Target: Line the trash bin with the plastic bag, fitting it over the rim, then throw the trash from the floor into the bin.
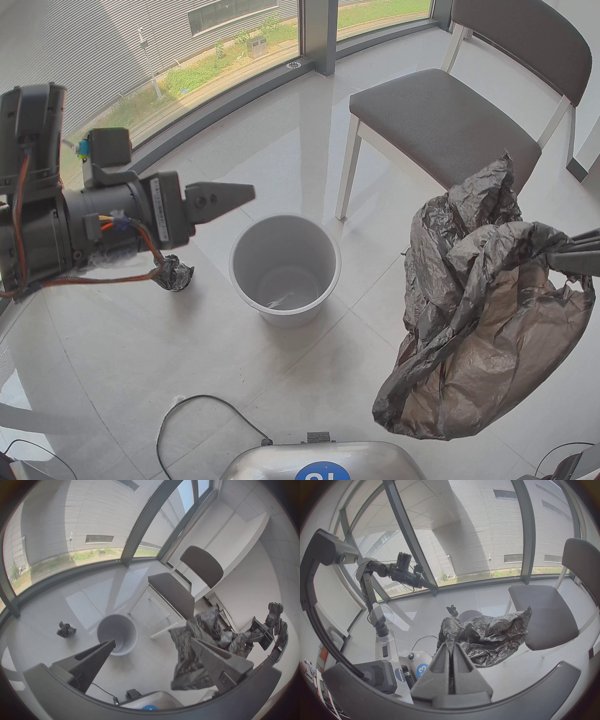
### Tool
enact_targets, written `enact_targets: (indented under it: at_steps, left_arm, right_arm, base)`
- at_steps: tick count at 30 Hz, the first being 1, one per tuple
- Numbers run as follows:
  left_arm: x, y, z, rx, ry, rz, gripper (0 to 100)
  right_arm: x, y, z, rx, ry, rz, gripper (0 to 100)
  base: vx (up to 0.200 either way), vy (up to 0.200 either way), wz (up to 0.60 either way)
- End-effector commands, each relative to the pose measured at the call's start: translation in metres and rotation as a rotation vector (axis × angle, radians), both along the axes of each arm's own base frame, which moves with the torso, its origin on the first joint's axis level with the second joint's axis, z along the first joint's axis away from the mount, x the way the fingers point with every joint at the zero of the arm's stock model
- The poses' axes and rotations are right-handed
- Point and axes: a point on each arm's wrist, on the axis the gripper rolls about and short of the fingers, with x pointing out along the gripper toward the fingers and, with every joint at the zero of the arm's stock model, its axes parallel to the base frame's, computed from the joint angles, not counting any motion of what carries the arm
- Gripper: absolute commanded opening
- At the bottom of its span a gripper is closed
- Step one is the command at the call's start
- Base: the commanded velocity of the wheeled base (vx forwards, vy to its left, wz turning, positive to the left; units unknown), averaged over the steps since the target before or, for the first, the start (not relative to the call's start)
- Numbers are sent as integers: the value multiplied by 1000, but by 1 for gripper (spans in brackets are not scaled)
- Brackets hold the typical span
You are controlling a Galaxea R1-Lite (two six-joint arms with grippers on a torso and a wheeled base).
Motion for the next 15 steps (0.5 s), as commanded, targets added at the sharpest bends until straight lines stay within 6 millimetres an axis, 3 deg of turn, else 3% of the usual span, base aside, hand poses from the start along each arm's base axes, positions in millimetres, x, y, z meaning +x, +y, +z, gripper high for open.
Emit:
enact_targets:
  at_steps: [1, 7, 9, 15]
  left_arm:
    - [-3, -20, -13, -6, 84, -59, 100]
    - [-4, -24, -21, 0, 107, -70, 100]
    - [-8, -29, -28, 13, 126, -97, 100]
    - [1, -38, -44, 8, 118, -101, 100]
  right_arm:
    - [6, 3, 8, 9, -24, -3, 0]
    - [24, 8, 18, 25, -47, -45, 0]
    - [41, 13, 25, 40, -71, -76, 0]
    - [55, 17, 36, 56, -85, -102, 0]
  base:
    - [0, 0, 0]
    - [0, 0, 0]
    - [0, 0, 0]
    - [0, 0, 0]
